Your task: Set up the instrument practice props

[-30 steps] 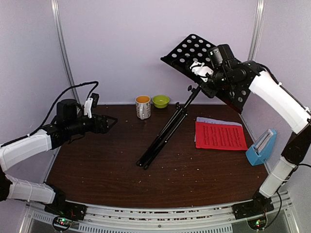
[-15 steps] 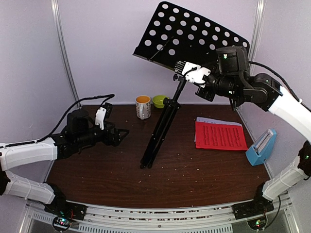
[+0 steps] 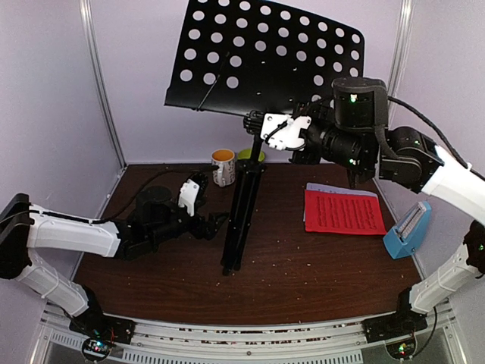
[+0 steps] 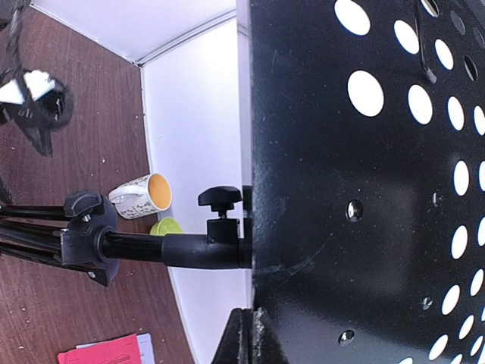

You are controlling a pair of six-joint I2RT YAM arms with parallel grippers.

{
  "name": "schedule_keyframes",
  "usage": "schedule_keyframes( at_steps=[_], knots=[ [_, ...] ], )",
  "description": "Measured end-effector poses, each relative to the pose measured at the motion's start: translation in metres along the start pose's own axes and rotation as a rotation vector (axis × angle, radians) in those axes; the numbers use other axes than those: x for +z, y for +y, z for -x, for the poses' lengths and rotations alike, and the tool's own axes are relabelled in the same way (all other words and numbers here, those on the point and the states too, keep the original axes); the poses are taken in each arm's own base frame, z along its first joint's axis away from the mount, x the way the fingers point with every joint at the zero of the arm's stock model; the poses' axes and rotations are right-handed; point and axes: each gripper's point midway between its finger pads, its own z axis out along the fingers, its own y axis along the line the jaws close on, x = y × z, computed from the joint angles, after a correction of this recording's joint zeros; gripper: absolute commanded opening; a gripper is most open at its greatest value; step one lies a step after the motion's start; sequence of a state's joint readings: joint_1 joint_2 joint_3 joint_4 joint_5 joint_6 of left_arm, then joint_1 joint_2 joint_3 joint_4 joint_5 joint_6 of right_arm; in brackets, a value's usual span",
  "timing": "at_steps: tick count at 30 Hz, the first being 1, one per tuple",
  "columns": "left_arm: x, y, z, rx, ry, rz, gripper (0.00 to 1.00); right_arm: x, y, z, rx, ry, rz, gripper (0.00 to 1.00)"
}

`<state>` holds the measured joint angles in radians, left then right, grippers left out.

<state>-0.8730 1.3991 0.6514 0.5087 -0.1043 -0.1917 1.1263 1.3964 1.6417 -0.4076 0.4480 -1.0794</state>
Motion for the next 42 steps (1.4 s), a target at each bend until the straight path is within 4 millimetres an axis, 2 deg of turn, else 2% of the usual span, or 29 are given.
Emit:
schedule_keyframes(
  at_steps=[4,10,16,21,29,42],
  knots=[
    [0.015,-0.011,0.003,0.011,-0.02,0.013,0.77,-0.001,0.006,0.007,-0.048,-0.004,-0.017,0.0],
    [0.028,-0.011,0.017,0.008,-0.066,0.057,0.75,-0.003,0.008,0.013,-0.085,0.001,-0.044,0.0],
    [0.023,-0.014,0.032,-0.007,-0.15,0.06,0.75,-0.003,0.01,0.017,-0.117,-0.004,-0.065,0.0],
    [0.007,-0.018,0.021,-0.009,-0.166,0.048,0.75,-0.002,0.01,0.018,-0.125,-0.002,-0.082,0.0],
    [0.001,-0.036,0.03,-0.01,-0.209,0.013,0.75,-0.001,0.011,0.019,-0.12,-0.002,-0.1,0.0],
    [0.007,-0.025,0.031,-0.03,-0.219,0.085,0.7,-0.004,0.013,0.026,-0.14,-0.02,-0.106,0.0]
  ],
)
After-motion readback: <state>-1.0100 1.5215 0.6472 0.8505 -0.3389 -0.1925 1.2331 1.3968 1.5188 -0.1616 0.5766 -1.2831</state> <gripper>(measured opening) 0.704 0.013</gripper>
